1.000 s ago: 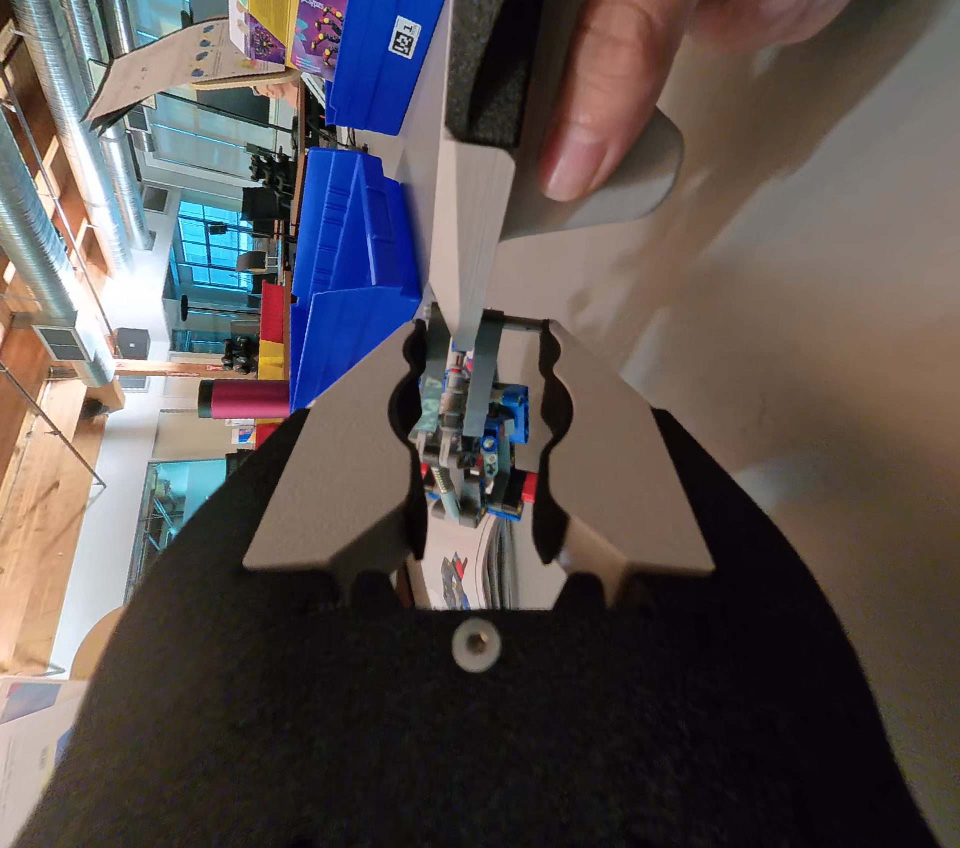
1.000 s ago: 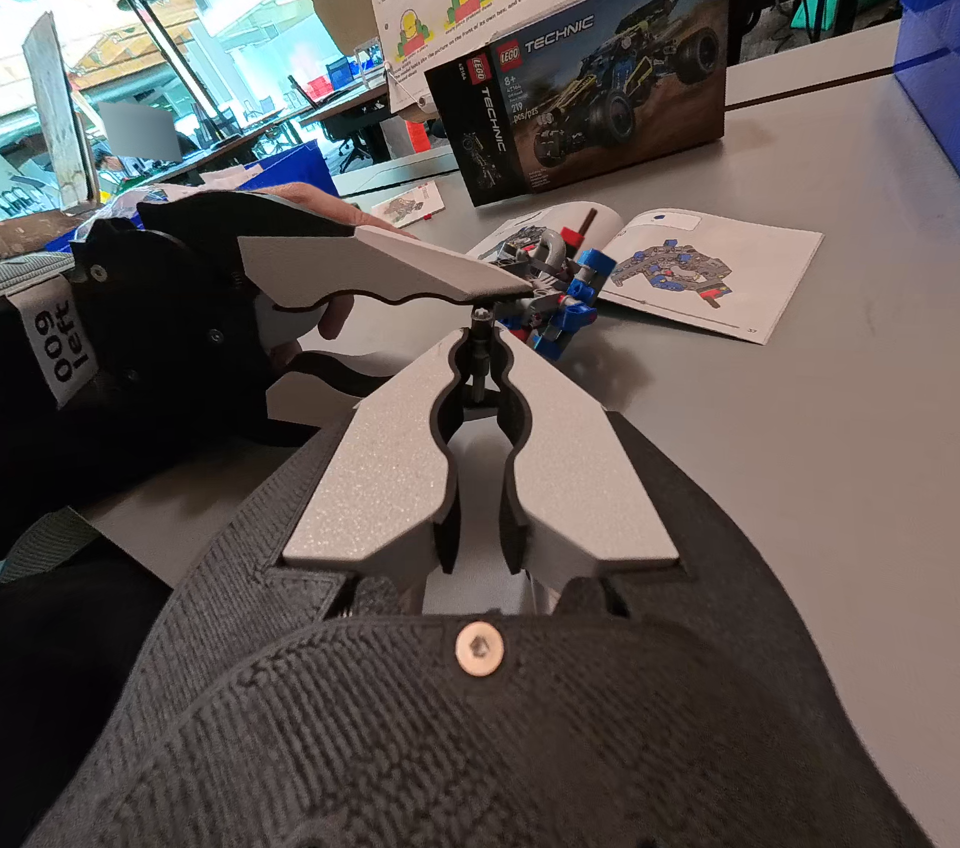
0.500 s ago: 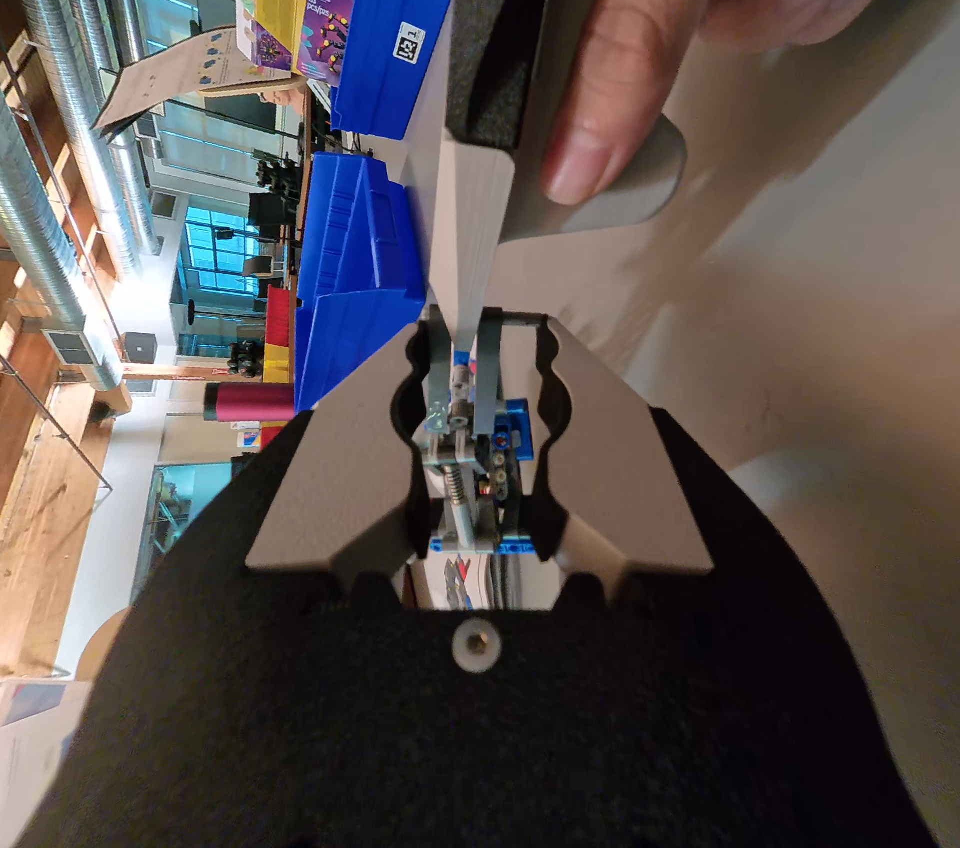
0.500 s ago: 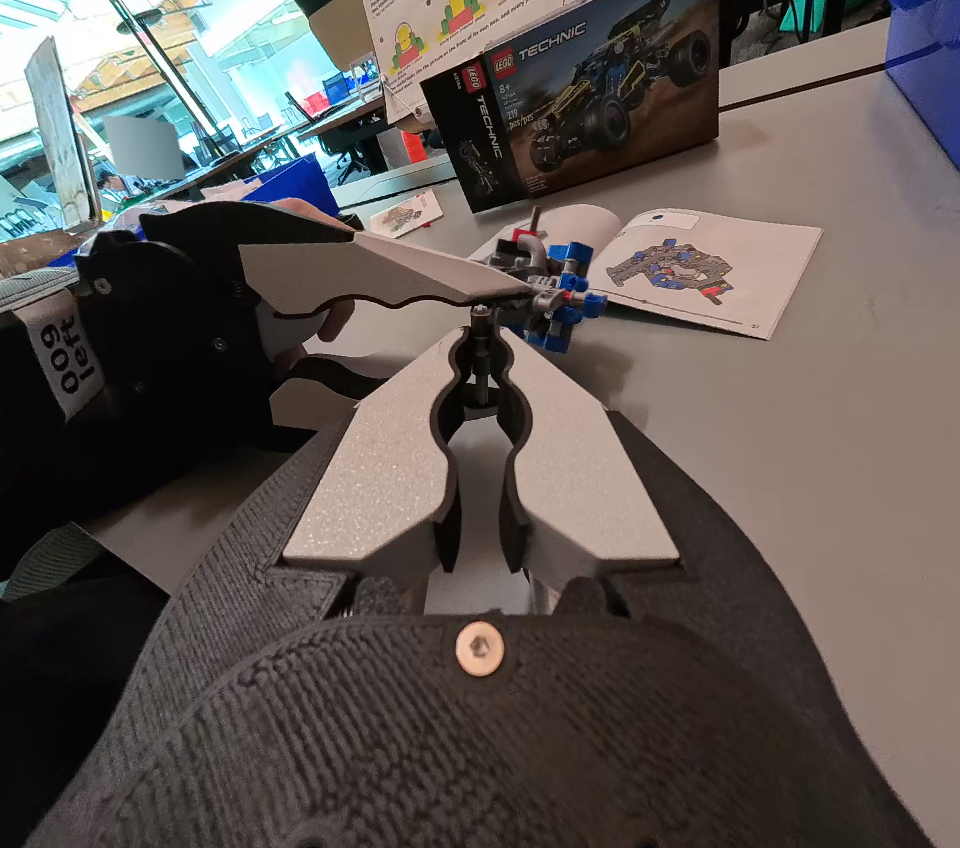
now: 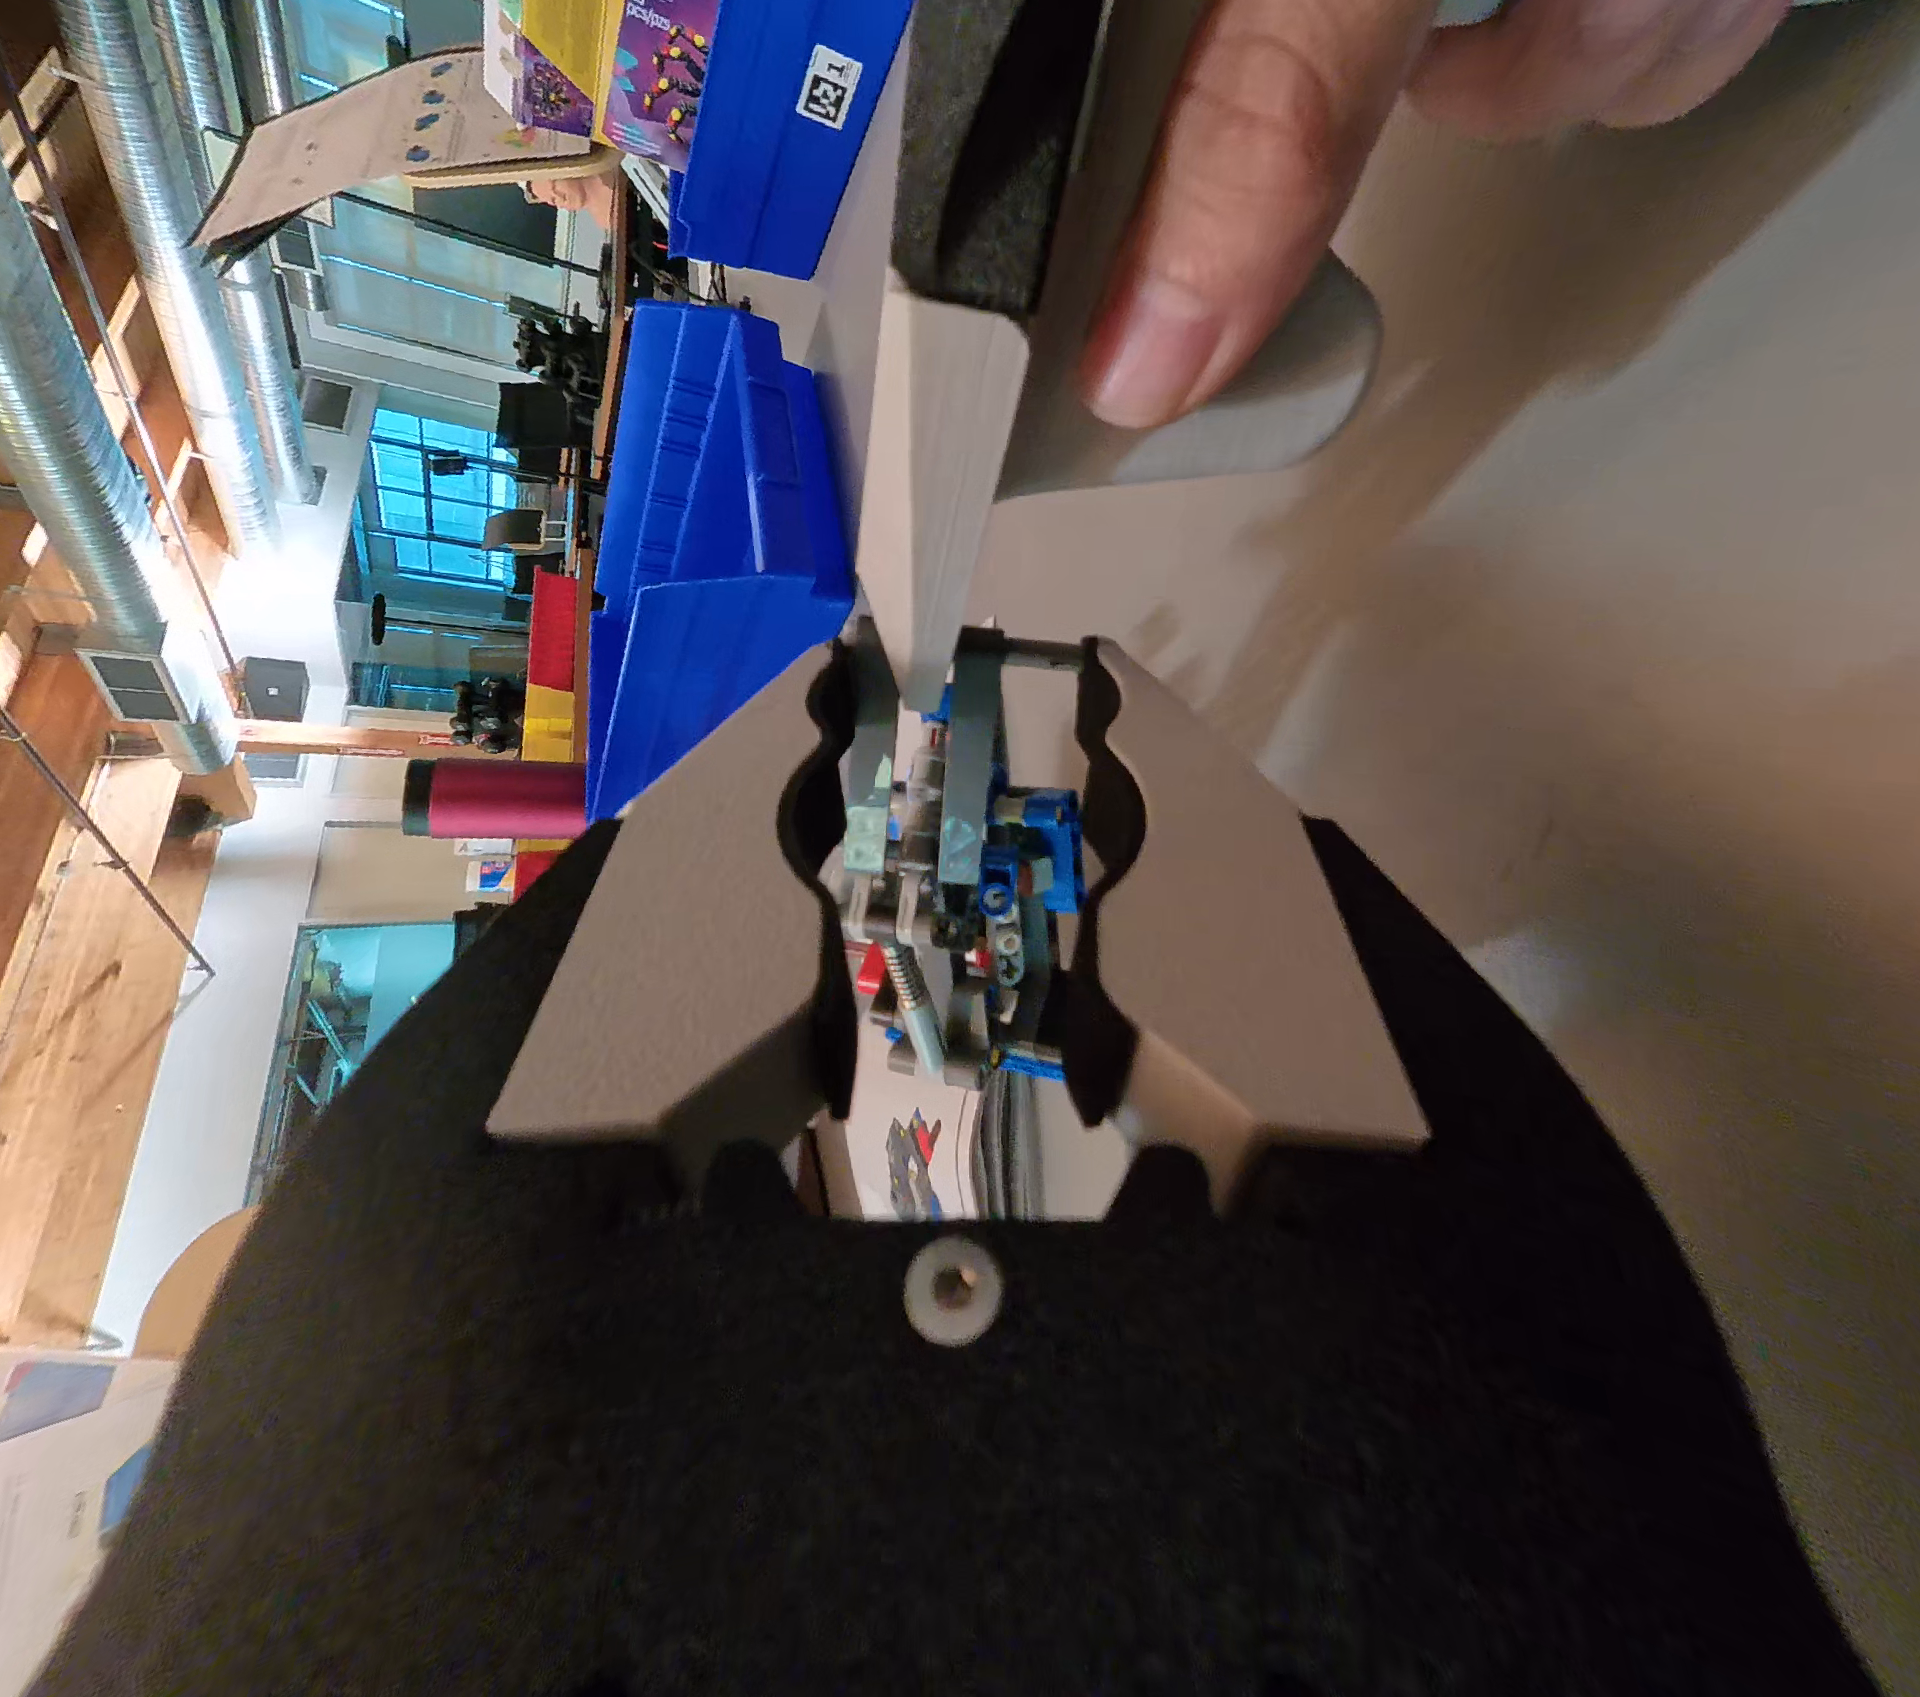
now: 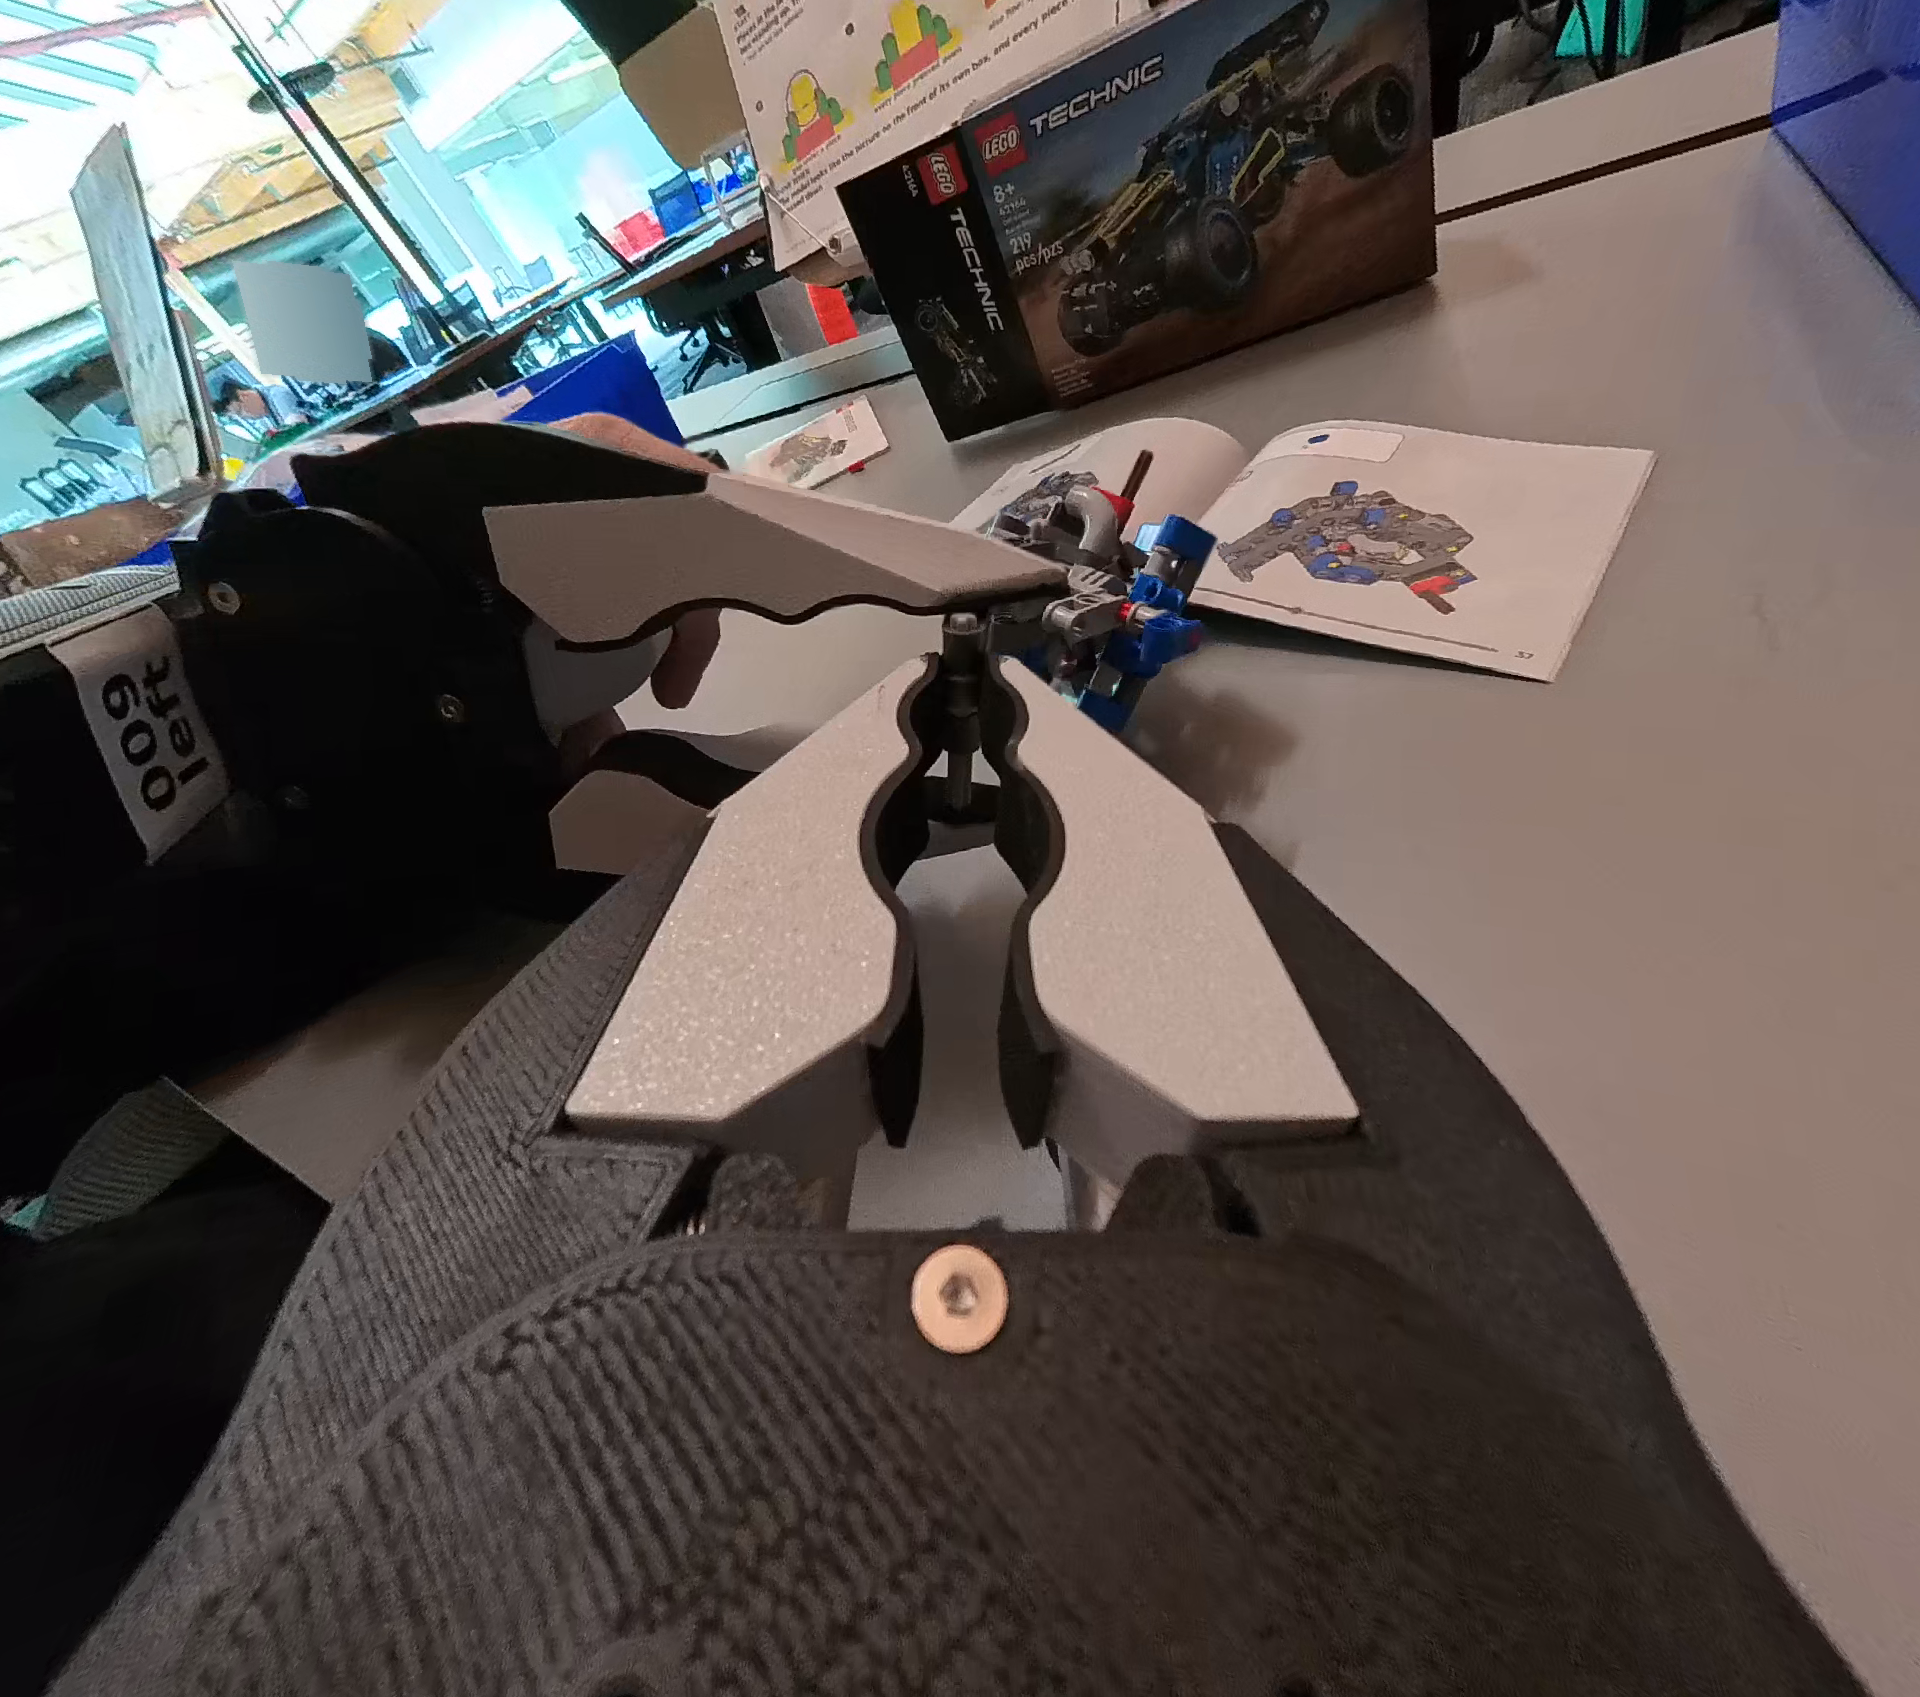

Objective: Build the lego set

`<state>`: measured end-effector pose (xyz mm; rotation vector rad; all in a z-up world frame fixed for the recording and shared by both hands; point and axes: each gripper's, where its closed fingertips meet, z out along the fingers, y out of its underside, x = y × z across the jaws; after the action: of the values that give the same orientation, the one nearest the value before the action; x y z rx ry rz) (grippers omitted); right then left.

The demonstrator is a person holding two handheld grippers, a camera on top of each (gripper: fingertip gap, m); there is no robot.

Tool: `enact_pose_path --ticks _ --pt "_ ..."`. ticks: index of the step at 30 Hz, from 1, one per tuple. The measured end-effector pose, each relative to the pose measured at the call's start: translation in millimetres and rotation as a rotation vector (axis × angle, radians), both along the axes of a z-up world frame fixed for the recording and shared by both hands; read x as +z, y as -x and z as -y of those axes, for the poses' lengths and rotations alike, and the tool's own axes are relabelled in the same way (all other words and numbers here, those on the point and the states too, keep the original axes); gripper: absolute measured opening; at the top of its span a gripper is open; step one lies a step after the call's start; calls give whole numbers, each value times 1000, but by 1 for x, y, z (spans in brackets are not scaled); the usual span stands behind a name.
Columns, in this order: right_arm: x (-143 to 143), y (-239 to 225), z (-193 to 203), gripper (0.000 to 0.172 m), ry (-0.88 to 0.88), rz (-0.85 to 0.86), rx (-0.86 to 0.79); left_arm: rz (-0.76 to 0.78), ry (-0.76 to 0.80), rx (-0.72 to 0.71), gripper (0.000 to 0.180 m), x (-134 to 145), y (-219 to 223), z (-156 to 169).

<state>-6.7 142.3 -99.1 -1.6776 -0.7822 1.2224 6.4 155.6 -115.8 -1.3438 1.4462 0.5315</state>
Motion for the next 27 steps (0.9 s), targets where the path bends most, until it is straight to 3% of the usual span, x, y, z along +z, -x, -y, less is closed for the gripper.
enact_pose_path --ticks 15,19,27 --pt "-2 3 0 5 -7 21 -20 -17 11 -25 39 -1 2 0" --pt "4 -2 4 4 16 -18 41 2 28 -68 39 3 -4 4" --pt "-1 -14 5 14 -11 70 55 -46 -1 -68 40 -1 -2 0"
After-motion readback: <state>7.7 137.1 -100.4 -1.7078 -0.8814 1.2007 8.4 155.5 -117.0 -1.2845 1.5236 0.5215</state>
